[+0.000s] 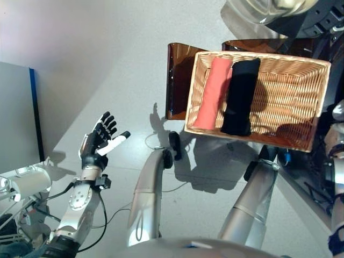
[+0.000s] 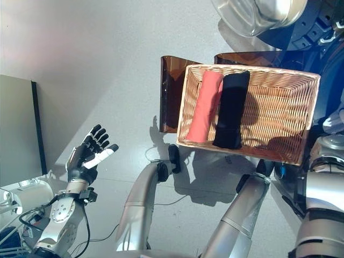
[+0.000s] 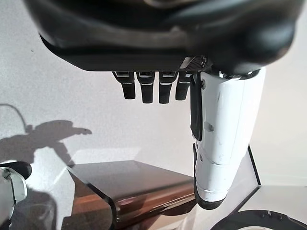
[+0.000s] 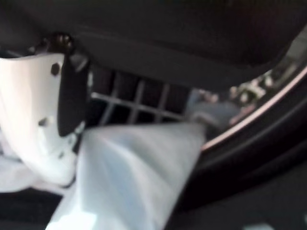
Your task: Pick up the clothes and place them into the washing machine
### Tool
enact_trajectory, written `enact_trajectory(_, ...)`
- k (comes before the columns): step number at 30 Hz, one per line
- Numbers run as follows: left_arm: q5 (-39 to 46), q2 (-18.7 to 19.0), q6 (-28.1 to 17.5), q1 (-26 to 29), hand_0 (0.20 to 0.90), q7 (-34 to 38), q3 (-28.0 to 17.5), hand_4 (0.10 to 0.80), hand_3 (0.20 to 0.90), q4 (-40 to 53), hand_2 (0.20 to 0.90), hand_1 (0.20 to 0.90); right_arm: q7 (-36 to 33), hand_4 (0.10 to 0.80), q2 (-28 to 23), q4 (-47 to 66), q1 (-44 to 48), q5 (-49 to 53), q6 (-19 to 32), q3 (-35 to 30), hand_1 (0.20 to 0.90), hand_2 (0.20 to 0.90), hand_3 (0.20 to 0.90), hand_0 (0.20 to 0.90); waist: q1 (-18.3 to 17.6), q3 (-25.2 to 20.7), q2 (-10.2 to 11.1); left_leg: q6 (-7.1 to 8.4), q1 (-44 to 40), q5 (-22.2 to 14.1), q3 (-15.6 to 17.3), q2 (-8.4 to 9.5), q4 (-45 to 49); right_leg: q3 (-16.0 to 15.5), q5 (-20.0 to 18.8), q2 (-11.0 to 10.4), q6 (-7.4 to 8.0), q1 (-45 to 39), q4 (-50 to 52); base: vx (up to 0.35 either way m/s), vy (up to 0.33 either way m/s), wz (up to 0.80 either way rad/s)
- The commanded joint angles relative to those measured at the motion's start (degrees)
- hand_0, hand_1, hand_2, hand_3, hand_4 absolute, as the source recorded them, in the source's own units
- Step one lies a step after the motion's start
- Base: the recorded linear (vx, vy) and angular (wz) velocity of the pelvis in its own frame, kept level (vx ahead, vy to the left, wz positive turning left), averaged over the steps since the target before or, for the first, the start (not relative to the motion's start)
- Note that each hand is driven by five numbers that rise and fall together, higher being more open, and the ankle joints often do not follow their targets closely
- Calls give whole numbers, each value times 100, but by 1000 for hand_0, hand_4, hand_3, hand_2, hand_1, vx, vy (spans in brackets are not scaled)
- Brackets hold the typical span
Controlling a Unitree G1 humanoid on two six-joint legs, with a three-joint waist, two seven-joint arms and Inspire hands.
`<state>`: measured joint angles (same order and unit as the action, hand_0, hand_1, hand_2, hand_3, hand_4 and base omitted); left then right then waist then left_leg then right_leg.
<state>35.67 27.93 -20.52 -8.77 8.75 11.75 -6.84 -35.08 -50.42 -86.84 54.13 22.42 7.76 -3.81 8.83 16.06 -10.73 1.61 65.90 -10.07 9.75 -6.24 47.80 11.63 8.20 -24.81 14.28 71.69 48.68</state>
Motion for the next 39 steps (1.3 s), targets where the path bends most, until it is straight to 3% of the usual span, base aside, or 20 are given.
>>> enact_trajectory(1, -147, 196, -481, -260, 900, 240, -833, 800, 900, 216, 900, 900, -229, 300, -228, 288, 55, 2047, 860, -648, 200, 200, 200, 200, -93, -214, -261, 384, -147, 183, -116, -106, -536, 117, -153, 149, -445, 117, 57, 0, 0, 0)
enact_trajectory(6, -21, 177, -269, -260, 900, 315, -891, 800, 900, 160, 900, 900, 57, 300, -22, 446, 183, 3922, 1502, -1280, 200, 200, 200, 200, -112, -256, -228, 408, -181, 196, -114, -126, -585, 141, -89, 179, -463, 128, 81, 10, -4, 2)
enact_trajectory(14, 137, 24, -125, -363, 900, 417, -790, 800, 900, 140, 900, 900, -475, 300, 108, 894, 352, 4702, 2188, -1890, 200, 200, 200, 200, -141, -276, -363, 472, -272, 278, -165, -132, -703, 178, 57, 229, -499, 62, 204, 0, 0, 0)
enact_trajectory(20, 238, 0, -49, -479, 900, 375, -732, 800, 900, 156, 900, 900, -964, 300, -290, 996, 382, 4961, 2689, -2277, 200, 200, 200, 200, -188, -325, -463, 495, -295, 310, -211, -101, -739, 228, 147, 244, -507, 62, 280, 17, 4, 1)
enact_trajectory(34, 440, 169, -75, -781, 900, 297, -946, 800, 900, 308, 900, 900, -1366, 300, -1732, 771, -179, 4877, 2776, -2581, 200, 200, 200, 200, -425, -483, -343, 481, -272, 222, -158, -166, -753, 256, 139, 260, -492, 202, 297, 15, 2, 2)
enact_trajectory(39, 383, 216, -128, -711, 900, 315, -841, 800, 900, 295, 900, 900, -1144, 300, -1416, 931, -138, 4730, 2773, -2313, 200, 200, 200, 200, -417, -452, -308, 452, -232, 211, -128, -194, -739, 235, 107, 291, -487, 234, 270, -4, 0, -1)
